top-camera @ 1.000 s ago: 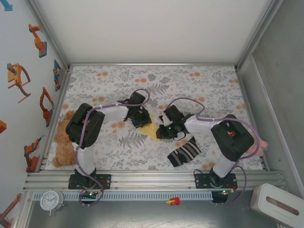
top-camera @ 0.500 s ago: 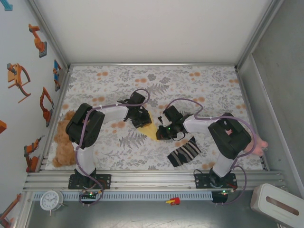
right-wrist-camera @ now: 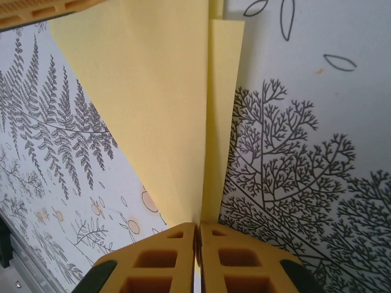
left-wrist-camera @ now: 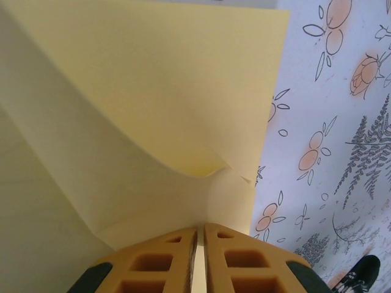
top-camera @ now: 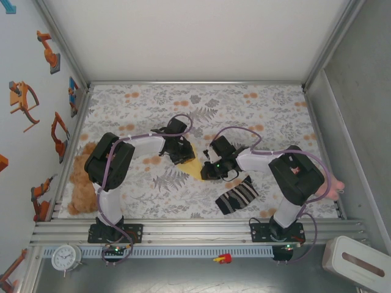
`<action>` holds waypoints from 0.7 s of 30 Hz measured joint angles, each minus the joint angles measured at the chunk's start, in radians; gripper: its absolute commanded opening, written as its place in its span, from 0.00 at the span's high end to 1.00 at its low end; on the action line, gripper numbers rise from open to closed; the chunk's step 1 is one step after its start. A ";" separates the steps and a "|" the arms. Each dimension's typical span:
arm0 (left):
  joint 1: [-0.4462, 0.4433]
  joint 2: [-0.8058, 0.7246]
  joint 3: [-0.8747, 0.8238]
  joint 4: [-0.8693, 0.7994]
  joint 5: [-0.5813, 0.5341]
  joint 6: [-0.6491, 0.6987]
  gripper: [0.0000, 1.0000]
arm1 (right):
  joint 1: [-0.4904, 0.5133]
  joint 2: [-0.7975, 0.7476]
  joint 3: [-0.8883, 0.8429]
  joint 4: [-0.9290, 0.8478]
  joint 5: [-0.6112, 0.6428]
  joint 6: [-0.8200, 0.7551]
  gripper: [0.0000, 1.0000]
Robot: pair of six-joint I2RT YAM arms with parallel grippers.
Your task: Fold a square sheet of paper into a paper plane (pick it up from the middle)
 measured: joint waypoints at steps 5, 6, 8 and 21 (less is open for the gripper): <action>0.000 0.000 0.000 0.000 0.000 0.000 0.85 | 0.000 0.000 -0.002 0.000 -0.004 -0.003 0.91; 0.000 0.000 0.000 0.000 0.000 0.000 0.85 | 0.000 0.000 -0.002 0.000 -0.005 -0.004 0.91; 0.000 0.000 0.000 0.000 0.000 0.000 0.85 | 0.000 0.000 -0.002 0.001 -0.009 -0.006 0.90; 0.000 0.000 0.000 0.000 0.000 0.000 0.85 | 0.000 -0.112 0.021 -0.036 0.031 -0.014 0.84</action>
